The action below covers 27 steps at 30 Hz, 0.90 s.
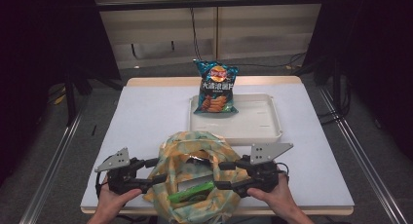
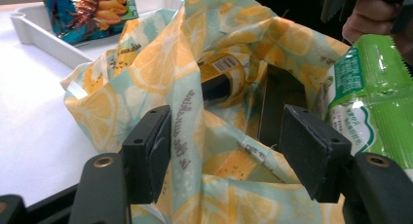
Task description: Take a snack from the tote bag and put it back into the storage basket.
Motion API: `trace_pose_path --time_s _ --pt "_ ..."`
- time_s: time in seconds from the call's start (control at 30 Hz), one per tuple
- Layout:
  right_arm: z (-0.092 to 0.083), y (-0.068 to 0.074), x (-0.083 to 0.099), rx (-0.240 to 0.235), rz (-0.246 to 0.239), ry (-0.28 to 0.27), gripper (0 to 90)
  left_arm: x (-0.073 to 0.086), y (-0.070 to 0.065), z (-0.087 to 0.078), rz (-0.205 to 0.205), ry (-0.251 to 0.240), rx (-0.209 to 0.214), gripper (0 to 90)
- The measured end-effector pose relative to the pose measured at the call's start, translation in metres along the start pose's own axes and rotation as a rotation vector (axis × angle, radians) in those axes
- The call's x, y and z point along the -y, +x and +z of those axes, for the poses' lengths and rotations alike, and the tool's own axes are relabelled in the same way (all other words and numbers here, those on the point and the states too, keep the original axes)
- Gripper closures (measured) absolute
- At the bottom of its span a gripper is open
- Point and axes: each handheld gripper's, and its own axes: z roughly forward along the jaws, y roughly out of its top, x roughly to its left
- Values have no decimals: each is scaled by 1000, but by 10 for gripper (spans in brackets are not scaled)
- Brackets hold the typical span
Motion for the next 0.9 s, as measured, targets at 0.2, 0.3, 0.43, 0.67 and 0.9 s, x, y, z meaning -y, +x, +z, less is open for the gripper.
trace_pose_path --time_s 0.2,0.3,0.43,0.67,0.9 --pt "12 5 -1 -37 -26 28 450 1 -1 0 -1 3 7 375" --pt "20 7 -2 -56 -46 47 459 1 -2 0 4 6 2 393" --pt "31 8 1 -74 -52 87 471 1 -2 1 10 11 5 413" --pt "44 7 6 -101 -42 116 577 3 -3 4 16 30 12 425" --pt "49 5 12 -118 -26 136 655 3 -1 5 11 30 20 425"
